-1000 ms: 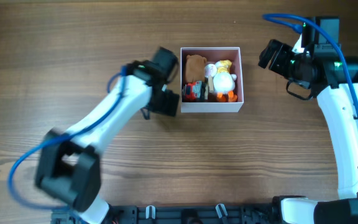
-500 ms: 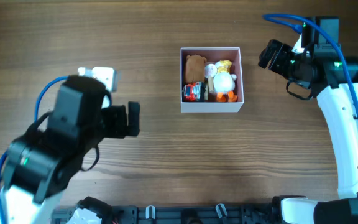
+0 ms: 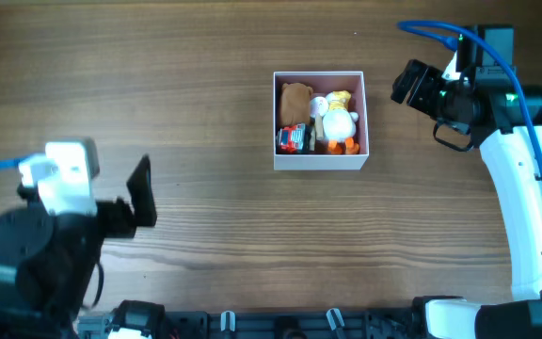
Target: Pack container
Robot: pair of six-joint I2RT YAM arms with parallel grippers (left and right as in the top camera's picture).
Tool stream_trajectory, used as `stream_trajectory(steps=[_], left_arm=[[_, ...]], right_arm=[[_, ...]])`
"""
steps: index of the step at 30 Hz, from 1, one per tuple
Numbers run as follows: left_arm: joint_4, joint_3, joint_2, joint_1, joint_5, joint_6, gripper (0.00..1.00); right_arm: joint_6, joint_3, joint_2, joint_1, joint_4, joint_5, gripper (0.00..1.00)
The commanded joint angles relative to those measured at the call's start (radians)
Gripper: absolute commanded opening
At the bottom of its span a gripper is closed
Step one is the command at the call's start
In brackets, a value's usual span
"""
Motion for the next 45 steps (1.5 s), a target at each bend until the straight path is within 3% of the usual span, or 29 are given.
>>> stream_trajectory(steps=[1, 8, 15, 19, 34, 45], left_arm=[[0.158, -0.264, -0.164, 0.079, 0.233, 0.219, 1.0], [0.348, -0.629, -0.4, 0.106, 0.328, 0.219, 1.0], [0.418, -0.874, -0.584, 0.134, 0.397, 0.218, 1.0], [0.418, -0.947, -0.663, 0.134, 0.397, 0.218, 1.0], [0.457, -1.083, -0.662, 0.135, 0.397, 0.219, 1.0], [0.462, -1.084, -0.661, 0.143, 0.393, 0.219, 1.0]], right_arm=[[0.007, -0.005, 0.011, -0.002, 0.001, -0.012, 1.0], [0.007, -0.005, 0.011, -0.002, 0.001, -0.012, 0.99], [0.008, -0.005, 0.011, -0.002, 0.001, -0.012, 1.0], [0.007, -0.005, 0.011, -0.002, 0.001, -0.012, 0.99], [0.008, -0.005, 0.011, -0.002, 0.001, -0.013, 1.0], [0.007, -0.005, 0.011, -0.002, 0.001, -0.012, 1.0]])
